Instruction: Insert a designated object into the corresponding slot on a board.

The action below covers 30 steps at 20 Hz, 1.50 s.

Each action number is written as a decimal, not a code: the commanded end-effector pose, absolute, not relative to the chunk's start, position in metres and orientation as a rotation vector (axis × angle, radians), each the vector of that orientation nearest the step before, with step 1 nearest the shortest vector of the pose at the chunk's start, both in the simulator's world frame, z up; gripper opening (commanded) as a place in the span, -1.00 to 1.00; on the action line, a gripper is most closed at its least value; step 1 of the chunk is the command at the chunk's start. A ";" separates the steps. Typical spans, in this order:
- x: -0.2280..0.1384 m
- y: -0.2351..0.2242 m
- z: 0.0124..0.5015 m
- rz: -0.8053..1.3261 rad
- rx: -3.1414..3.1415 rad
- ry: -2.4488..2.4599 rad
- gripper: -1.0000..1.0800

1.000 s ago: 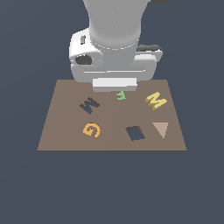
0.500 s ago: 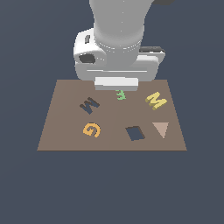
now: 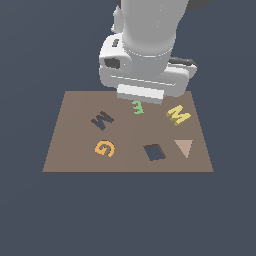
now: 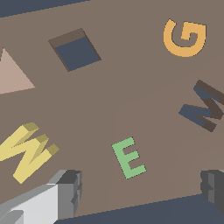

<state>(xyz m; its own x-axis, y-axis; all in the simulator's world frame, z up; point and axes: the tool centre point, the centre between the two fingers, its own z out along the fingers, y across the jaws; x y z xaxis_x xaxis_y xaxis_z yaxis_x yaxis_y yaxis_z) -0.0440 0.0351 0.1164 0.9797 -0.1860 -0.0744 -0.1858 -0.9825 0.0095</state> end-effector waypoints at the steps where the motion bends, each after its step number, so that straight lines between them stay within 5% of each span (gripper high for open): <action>1: -0.048 0.044 0.112 -0.111 3.114 -0.382 0.92; 30: -0.040 0.160 0.056 -0.010 2.788 -1.449 0.92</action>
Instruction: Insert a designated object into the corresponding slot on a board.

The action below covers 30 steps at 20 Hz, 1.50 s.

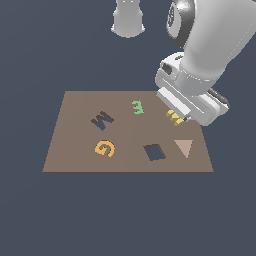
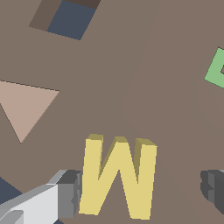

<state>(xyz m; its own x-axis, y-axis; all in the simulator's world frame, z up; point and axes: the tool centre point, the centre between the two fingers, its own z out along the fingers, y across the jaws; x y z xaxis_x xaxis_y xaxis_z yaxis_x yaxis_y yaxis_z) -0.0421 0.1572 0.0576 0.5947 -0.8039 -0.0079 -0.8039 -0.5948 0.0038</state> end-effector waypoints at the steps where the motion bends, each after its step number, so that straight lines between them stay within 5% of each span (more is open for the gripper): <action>1: -0.039 0.162 0.055 0.008 -2.778 1.466 0.92; 27: -0.033 0.170 0.030 0.000 -2.733 1.550 0.92; 28: -0.033 0.170 0.030 0.000 -2.733 1.550 -1.00; 30: -0.033 0.170 0.030 0.000 -2.733 1.550 -1.00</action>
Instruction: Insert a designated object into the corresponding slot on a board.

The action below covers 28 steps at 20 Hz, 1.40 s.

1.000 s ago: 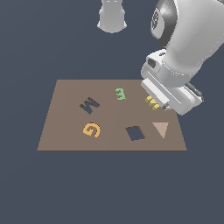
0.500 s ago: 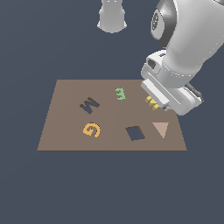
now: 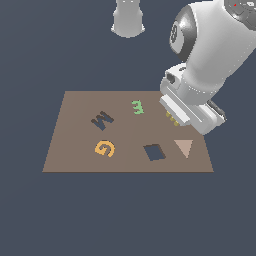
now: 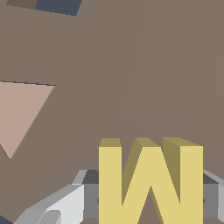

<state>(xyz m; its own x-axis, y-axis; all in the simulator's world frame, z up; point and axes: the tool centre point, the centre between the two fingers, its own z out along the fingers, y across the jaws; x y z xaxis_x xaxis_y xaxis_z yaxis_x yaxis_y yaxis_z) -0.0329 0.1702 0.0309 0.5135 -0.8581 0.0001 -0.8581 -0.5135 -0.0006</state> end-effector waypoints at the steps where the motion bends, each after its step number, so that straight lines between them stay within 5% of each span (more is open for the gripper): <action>1: -0.033 0.170 0.030 0.000 -2.733 1.550 -1.00; 18: -0.028 0.165 0.034 0.000 -2.707 1.594 -1.00; 28: 0.002 0.114 0.035 0.000 -2.472 1.938 -1.00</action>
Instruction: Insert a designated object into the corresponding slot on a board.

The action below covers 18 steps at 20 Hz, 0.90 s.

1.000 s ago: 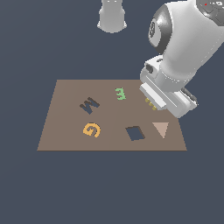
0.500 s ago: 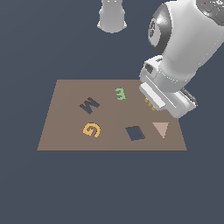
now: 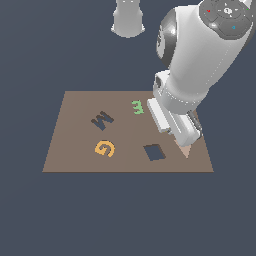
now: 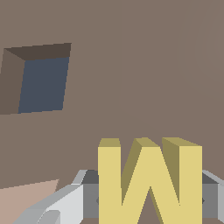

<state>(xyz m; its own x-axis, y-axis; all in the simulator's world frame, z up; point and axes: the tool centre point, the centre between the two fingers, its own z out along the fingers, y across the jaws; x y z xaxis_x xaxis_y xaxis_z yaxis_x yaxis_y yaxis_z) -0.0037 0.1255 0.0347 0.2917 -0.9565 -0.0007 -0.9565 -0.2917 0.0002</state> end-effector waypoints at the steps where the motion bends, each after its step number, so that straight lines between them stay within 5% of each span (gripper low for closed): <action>1: 0.005 0.105 0.036 0.000 -2.431 1.988 -1.00; 18: 0.001 -0.054 0.040 0.000 -1.564 2.724 -1.00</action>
